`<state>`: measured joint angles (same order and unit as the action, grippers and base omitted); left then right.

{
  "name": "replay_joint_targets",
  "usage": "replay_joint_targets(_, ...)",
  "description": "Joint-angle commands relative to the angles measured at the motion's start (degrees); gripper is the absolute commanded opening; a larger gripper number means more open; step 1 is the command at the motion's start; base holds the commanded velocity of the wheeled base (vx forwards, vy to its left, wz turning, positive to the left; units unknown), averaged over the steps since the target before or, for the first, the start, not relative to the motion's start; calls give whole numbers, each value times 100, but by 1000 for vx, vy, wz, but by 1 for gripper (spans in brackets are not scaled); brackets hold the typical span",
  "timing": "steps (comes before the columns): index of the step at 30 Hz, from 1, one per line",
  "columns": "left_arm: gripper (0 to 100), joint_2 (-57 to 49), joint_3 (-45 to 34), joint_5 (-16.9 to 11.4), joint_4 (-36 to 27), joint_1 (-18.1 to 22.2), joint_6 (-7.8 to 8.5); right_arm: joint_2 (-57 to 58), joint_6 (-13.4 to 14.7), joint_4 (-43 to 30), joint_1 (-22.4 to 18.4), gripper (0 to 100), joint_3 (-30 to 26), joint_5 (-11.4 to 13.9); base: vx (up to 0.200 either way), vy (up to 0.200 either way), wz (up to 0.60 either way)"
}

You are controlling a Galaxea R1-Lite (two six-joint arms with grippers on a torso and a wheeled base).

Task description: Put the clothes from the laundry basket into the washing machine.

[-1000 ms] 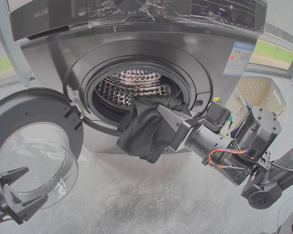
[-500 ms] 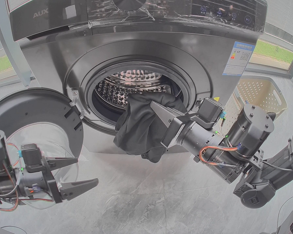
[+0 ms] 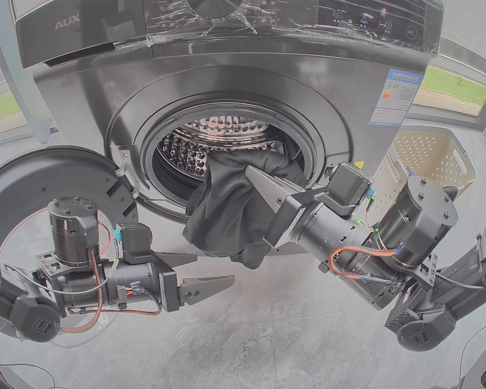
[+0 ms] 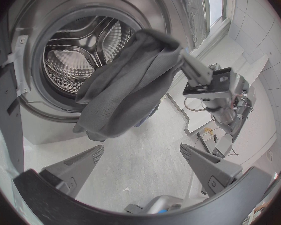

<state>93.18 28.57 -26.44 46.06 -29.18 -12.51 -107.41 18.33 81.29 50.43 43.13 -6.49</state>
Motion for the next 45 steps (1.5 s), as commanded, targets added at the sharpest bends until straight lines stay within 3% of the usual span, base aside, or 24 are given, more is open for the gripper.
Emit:
replay_joint_targets(1, 100, 622, 131, 95, 290, -70, -41, -34, 3, 203, 125, 0, -121, -19, 0, 0, 0)
replay_joint_targets(10, 100, 903, 333, 350, 633, -61, -50, 10, -14, 239, 134, 0, -156, -28, 0, 0, 0)
replay_joint_targets(14, 100, 982, 403, 535, 896, -70, -208, 36, -23, 239, 134, 0, -182, -28, 0, 0, 0)
replay_joint_targets(16, 100, 1009, 447, 614, 1134, -140, -410, 45, -40, 230, 142, 0, -182, -28, 0, 0, 0)
replay_joint_targets(18, 100, 1070, 456, 623, 1283, -140, -446, 45, -40, 230, 151, 0, -191, -28, 0, 0, 0)
replay_joint_targets(45, 100, 578, -45, 763, 1503, -694, -402, -78, -207, 203, 37, 0, -182, -28, 0, 0, 0)
